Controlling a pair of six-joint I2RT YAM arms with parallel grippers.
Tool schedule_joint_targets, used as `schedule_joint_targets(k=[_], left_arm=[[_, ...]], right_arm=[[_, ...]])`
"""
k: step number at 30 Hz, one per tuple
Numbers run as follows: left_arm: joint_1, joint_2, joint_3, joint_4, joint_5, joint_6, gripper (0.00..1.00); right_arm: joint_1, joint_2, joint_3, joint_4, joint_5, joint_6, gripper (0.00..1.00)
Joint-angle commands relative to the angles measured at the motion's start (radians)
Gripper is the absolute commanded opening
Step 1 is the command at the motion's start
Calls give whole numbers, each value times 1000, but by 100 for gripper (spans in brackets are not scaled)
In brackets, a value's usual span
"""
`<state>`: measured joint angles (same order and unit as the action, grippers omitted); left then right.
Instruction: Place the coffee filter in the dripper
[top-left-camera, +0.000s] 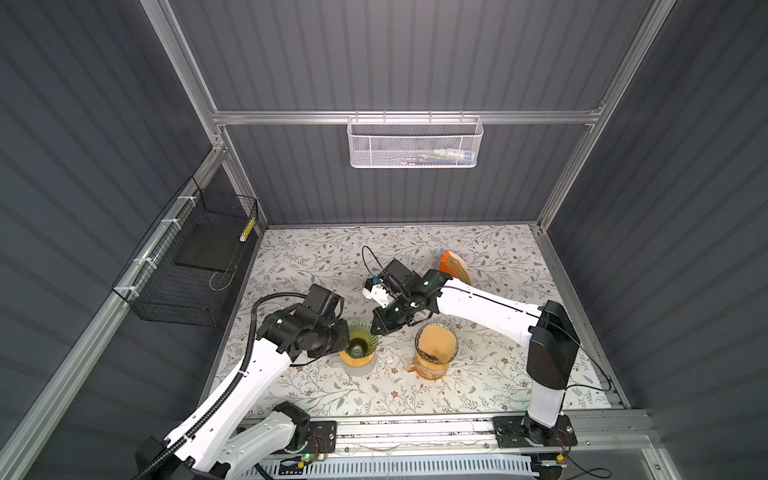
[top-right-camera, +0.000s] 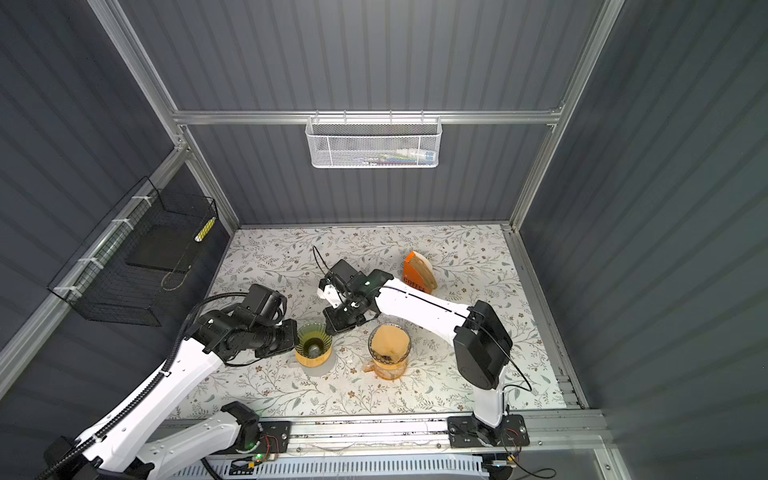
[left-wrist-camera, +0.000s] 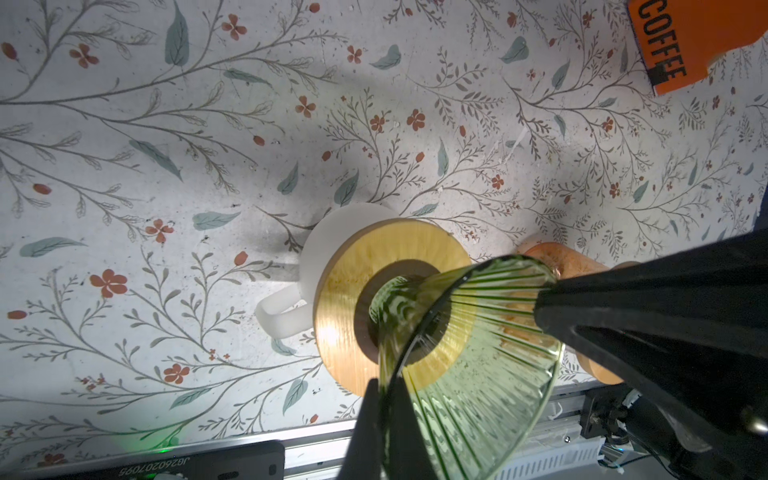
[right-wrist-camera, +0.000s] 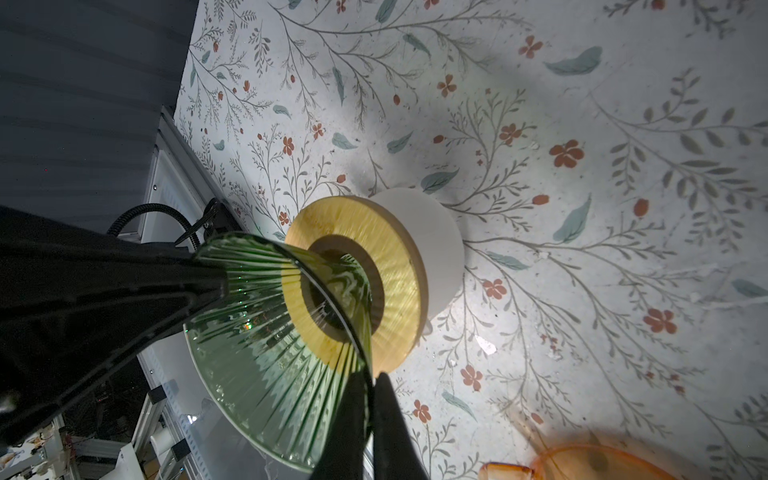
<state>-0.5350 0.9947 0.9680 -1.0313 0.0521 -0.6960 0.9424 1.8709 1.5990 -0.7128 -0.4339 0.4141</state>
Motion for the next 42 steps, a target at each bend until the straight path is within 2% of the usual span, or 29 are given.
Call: schedule_joint_targets(k=[1, 22, 42], left_arm=[[4, -1, -7, -43, -34, 5, 0], [5, -54, -166, -19, -5, -55, 0], [5, -54, -221, 2, -1, -56, 0]], right_arm=[[2, 19, 15, -67, 38, -9, 7], [10, 41, 28, -82, 67, 12, 6], [33, 61, -20, -48, 150, 25, 5]])
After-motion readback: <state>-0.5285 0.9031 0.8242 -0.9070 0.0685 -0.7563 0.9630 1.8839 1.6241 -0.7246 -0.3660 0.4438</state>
